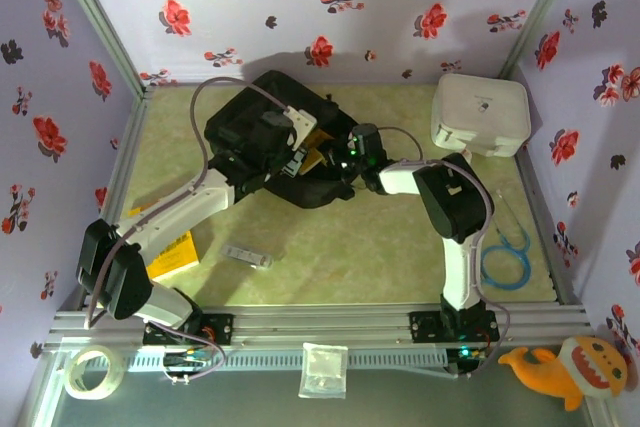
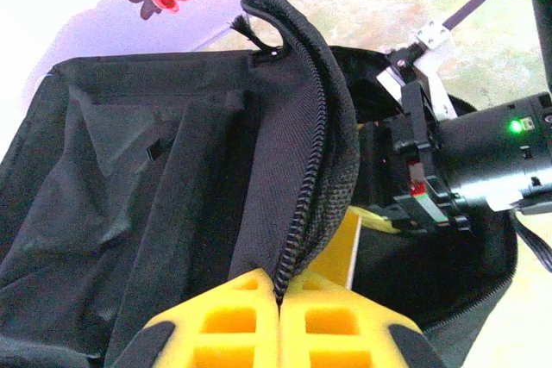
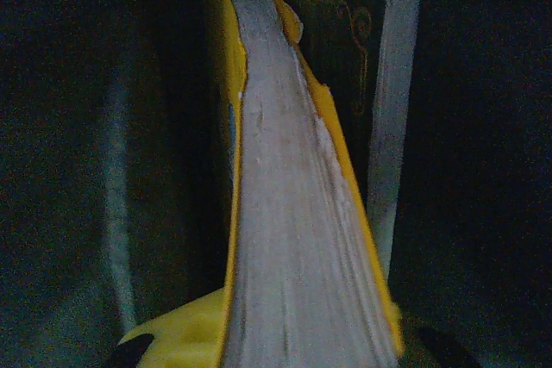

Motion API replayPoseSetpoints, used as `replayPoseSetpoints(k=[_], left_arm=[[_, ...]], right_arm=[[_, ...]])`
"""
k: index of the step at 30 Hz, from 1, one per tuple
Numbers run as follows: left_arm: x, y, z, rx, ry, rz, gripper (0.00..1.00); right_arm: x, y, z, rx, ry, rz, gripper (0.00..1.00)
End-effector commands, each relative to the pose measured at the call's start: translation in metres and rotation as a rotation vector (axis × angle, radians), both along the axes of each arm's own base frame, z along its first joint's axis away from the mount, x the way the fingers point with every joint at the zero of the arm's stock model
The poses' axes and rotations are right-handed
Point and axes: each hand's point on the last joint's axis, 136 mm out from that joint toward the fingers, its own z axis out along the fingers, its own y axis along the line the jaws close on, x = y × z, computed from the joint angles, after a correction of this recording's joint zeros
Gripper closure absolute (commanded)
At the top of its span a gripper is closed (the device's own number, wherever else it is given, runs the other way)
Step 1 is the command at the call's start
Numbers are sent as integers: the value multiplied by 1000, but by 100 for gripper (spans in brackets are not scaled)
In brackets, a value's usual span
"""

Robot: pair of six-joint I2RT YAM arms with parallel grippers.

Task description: Pack the student bag

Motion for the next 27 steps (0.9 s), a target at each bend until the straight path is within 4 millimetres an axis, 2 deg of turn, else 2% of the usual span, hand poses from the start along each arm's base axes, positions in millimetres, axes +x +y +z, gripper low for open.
replayPoseSetpoints(k=[1, 3, 6, 11, 16, 22, 27], left_arm=[[2, -1, 39, -95, -92, -4, 100], [2, 0, 41, -102, -98, -2, 100], [1, -3, 43, -117, -97, -13, 100], [0, -7, 43, -135, -87, -32, 100], [-1, -6, 45, -142, -87, -29, 100], [2, -3, 45, -153, -84, -15, 100], [4, -2, 40, -158, -76, -6, 100]], right_arm=[[-22, 11, 24, 98, -22, 125, 91], [-22, 9, 21, 88, -22, 123, 91], [-11, 7, 18, 37, -28, 82, 90], [21, 4, 20, -44, -56, -31, 86], [42, 8, 18, -89, -65, -105, 82], [47, 12, 21, -116, -78, -106, 73], [40, -8, 28, -123, -69, -113, 55]])
